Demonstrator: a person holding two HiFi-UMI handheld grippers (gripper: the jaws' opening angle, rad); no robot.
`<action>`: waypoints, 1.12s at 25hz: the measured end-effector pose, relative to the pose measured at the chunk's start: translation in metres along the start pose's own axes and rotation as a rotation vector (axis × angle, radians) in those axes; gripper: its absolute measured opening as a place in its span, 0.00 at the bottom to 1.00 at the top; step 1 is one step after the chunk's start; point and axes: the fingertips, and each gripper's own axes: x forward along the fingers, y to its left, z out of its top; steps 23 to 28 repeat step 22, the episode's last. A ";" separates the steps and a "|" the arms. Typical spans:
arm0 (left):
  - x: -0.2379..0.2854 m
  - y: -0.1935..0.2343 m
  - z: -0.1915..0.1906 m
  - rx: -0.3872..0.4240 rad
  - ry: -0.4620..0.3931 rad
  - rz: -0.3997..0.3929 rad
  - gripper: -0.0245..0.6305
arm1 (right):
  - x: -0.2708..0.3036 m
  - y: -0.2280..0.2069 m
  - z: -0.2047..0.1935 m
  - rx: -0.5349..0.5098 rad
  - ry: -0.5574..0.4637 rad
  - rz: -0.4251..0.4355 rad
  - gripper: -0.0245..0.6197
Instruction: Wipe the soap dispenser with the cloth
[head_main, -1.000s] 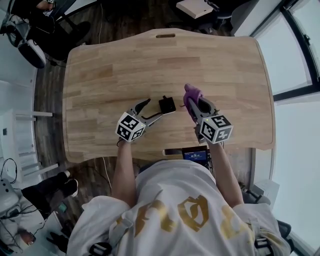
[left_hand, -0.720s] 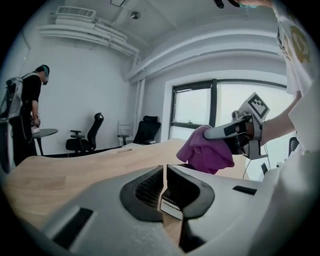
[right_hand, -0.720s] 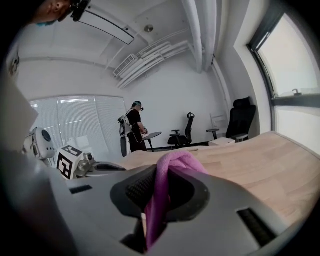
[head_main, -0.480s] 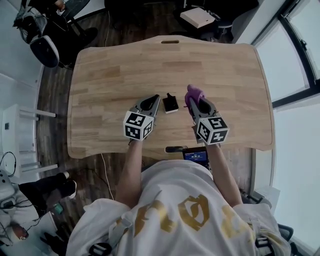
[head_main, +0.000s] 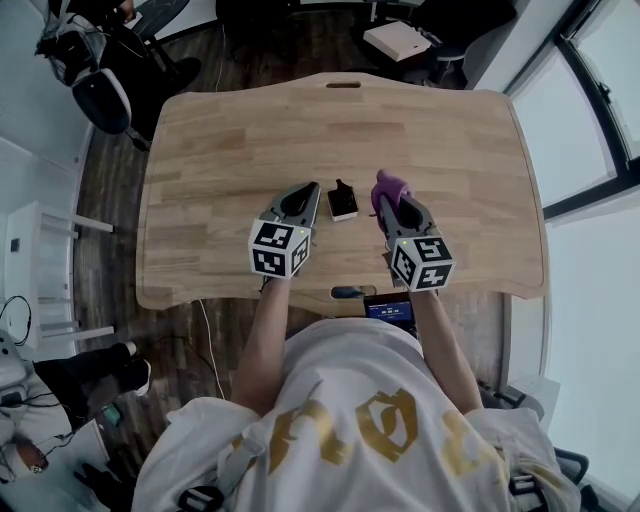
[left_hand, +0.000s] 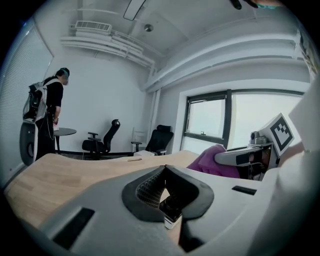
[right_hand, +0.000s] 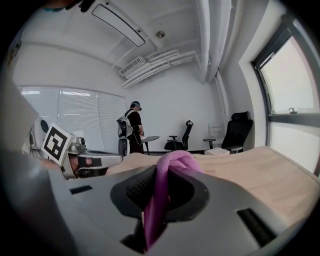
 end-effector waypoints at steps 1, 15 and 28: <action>-0.001 0.000 0.000 0.004 0.001 0.003 0.05 | -0.001 0.000 0.000 0.000 -0.001 -0.001 0.12; -0.003 0.007 -0.003 0.018 0.010 0.046 0.05 | -0.002 0.000 0.003 -0.009 -0.003 -0.002 0.12; -0.002 0.013 -0.001 0.014 -0.001 0.070 0.05 | -0.001 -0.002 0.003 -0.010 -0.008 -0.005 0.12</action>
